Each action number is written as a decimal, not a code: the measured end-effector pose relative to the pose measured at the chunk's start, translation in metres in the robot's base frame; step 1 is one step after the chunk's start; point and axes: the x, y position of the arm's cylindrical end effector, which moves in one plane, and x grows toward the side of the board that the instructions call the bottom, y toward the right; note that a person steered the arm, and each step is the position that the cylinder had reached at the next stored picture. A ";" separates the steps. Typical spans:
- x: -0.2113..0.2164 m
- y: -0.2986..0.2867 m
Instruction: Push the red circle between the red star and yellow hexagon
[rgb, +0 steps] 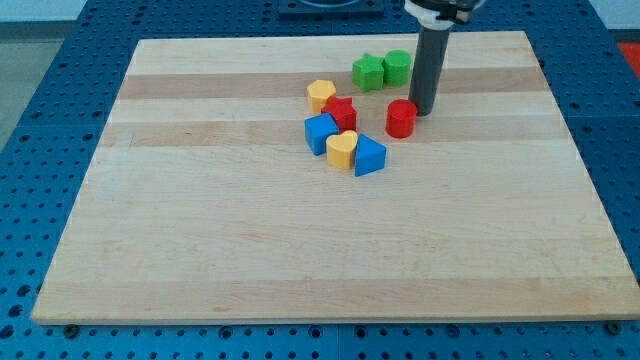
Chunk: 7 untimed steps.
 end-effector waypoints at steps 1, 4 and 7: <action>0.011 0.025; 0.027 0.013; 0.021 -0.072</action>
